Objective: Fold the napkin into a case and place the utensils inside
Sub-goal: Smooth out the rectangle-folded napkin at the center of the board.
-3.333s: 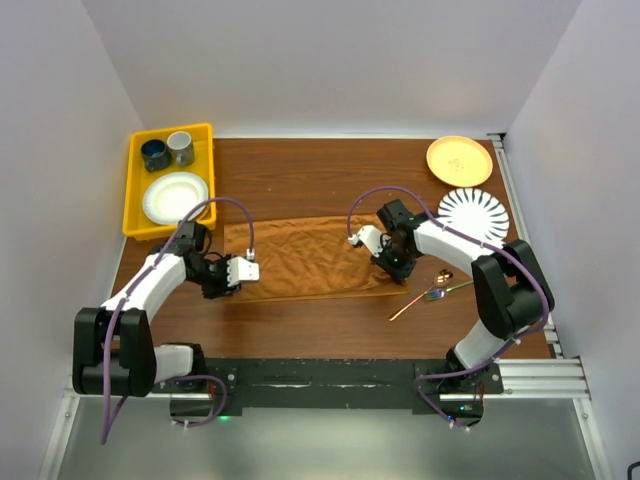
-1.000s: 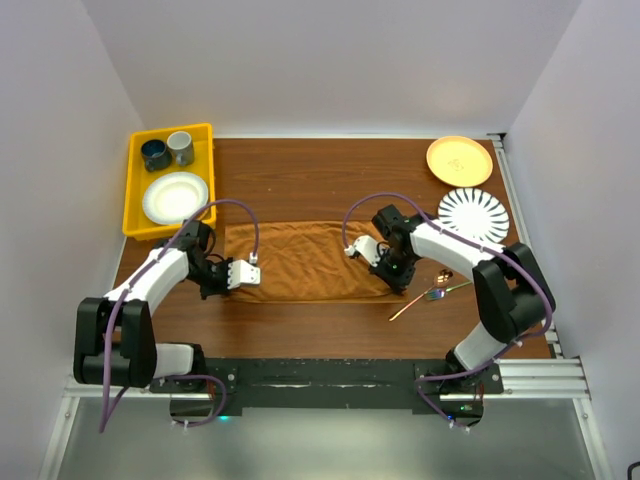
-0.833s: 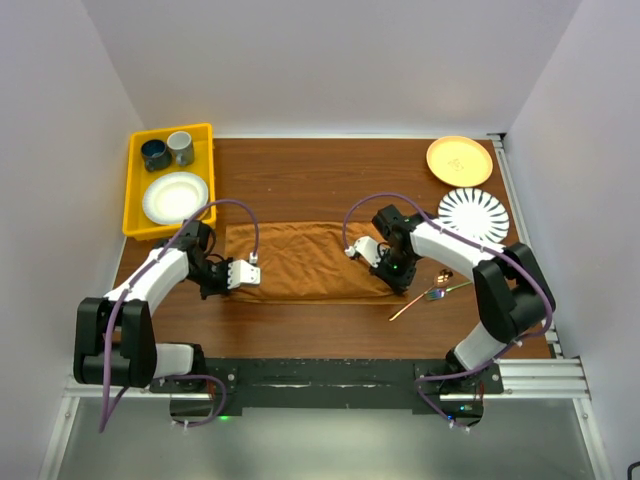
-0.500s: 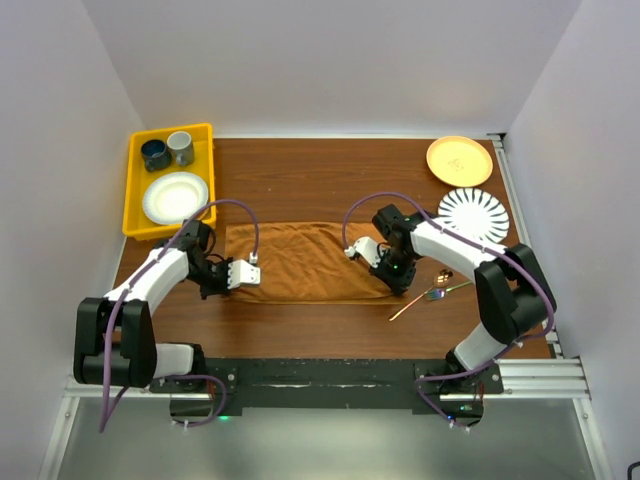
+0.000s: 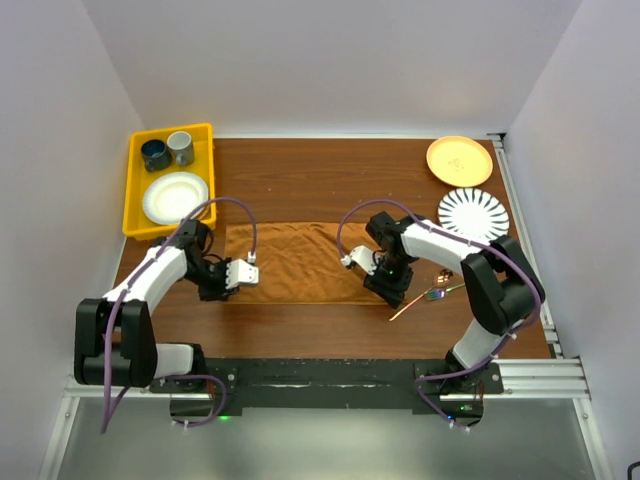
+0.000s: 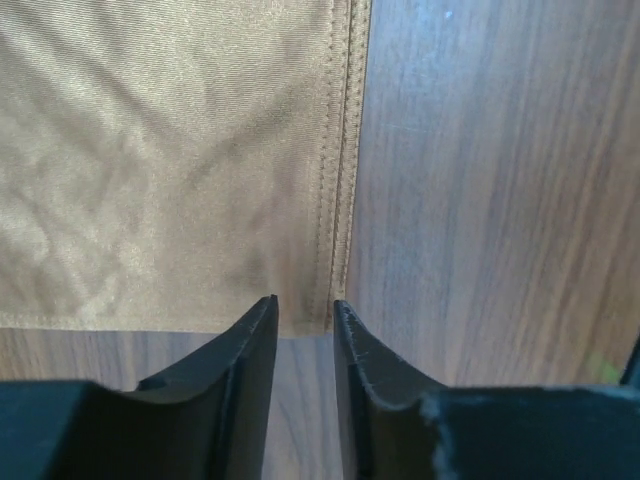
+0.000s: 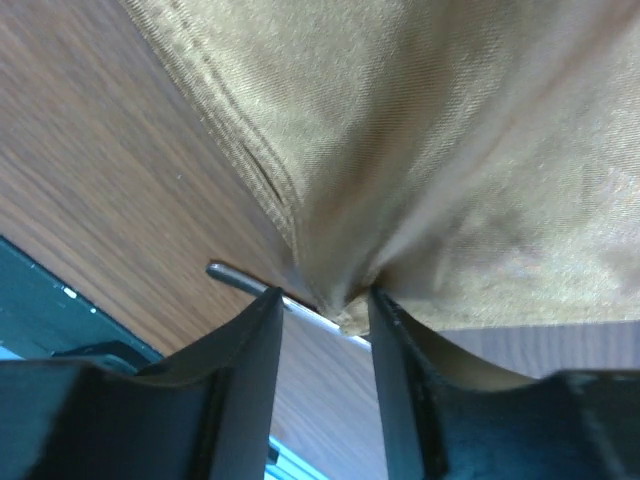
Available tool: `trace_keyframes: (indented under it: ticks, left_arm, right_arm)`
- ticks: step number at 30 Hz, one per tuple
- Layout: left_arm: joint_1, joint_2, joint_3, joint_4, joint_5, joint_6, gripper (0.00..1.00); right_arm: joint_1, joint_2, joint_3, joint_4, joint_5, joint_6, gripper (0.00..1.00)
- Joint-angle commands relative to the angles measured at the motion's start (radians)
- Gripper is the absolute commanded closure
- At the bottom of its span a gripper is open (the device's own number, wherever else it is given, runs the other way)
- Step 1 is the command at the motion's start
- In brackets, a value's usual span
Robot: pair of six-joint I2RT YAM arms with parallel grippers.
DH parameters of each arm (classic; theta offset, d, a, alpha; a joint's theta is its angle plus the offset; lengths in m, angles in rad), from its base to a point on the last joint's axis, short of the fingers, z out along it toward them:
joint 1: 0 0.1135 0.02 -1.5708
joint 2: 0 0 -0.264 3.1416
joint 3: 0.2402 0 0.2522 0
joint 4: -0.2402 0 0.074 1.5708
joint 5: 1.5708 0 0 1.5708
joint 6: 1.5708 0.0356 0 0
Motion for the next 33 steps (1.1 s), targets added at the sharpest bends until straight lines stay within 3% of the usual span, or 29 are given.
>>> trace_keyframes:
  ticks: [1,7,15,27,33]
  left_arm:
    - [0.041,-0.026,0.111,-0.089,0.105,0.013,0.63]
    - [0.023,-0.017,0.189,-0.031,0.188,-0.099,0.59]
    - [-0.051,0.031,0.107,0.108,0.089,-0.198,0.63]
    - [-0.074,0.034,-0.070,0.142,-0.126,-0.102,0.75]
    - [-0.074,0.017,-0.009,0.078,-0.048,-0.103,0.73]
  right_arm:
    - [0.003,-0.076,0.066,-0.064,-0.029,-0.009,0.53]
    - [0.000,-0.094,0.198,-0.108,-0.092,0.039,0.56]
    - [0.000,0.014,0.155,0.030,0.029,0.126,0.79]
    - [0.000,0.072,0.017,0.148,0.173,0.093,0.80]
    - [0.000,0.038,0.029,0.122,0.175,0.070,0.79]
